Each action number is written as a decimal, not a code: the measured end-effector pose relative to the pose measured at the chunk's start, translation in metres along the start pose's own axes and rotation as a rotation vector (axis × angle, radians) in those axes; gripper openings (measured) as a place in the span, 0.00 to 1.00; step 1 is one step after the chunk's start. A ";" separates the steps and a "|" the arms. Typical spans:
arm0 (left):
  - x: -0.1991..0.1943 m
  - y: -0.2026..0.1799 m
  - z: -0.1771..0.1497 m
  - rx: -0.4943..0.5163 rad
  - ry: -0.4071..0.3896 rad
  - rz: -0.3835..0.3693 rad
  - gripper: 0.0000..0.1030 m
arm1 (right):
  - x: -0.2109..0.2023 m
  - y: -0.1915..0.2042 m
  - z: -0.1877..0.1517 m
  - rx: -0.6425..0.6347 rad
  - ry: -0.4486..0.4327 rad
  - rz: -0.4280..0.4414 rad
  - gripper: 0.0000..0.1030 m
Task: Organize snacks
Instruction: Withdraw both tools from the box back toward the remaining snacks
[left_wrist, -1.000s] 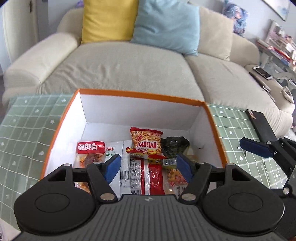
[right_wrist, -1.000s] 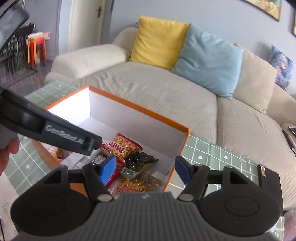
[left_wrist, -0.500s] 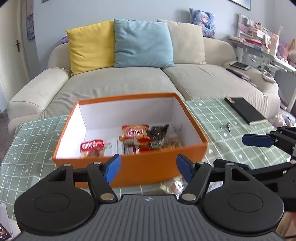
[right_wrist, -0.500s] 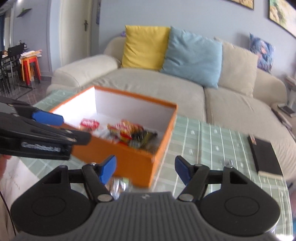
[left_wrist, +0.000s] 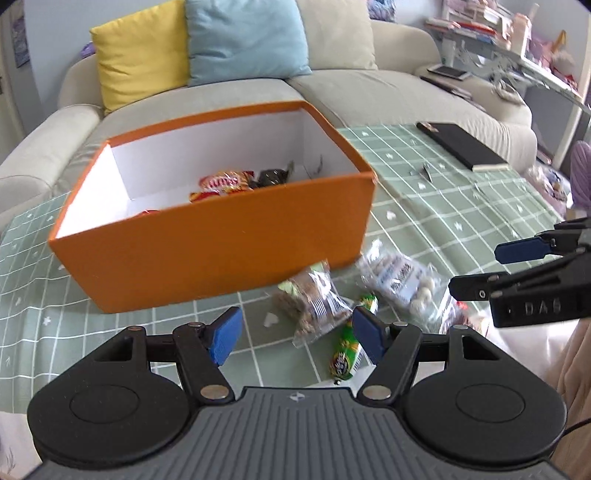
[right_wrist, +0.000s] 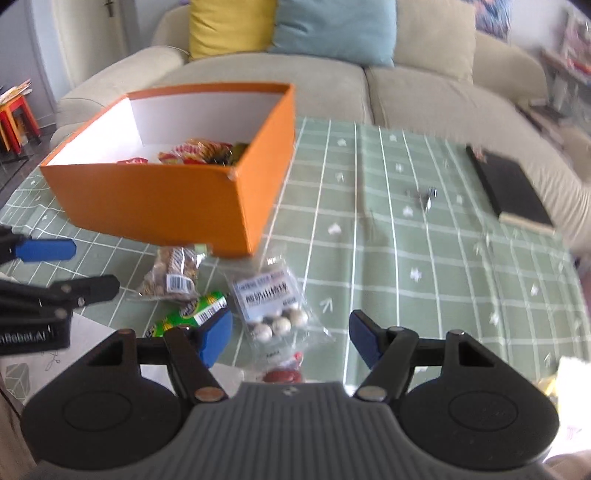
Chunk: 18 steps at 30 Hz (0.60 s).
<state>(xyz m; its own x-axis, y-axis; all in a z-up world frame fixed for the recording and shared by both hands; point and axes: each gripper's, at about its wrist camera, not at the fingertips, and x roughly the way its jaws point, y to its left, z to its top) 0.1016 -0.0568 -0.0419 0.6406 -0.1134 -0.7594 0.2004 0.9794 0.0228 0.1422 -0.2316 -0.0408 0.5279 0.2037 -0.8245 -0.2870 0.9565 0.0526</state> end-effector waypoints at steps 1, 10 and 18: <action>0.002 -0.001 -0.002 0.011 0.001 -0.002 0.78 | 0.004 -0.003 -0.001 0.019 0.016 0.008 0.66; 0.022 -0.006 -0.009 0.043 0.047 -0.041 0.78 | 0.030 -0.013 -0.009 0.094 0.136 0.049 0.66; 0.032 -0.010 -0.014 0.037 0.092 -0.103 0.68 | 0.038 -0.004 -0.018 0.043 0.207 0.092 0.66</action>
<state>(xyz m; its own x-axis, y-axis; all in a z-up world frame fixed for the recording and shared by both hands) 0.1098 -0.0682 -0.0752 0.5450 -0.1954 -0.8153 0.2899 0.9564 -0.0355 0.1487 -0.2318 -0.0822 0.3241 0.2478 -0.9130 -0.2894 0.9448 0.1537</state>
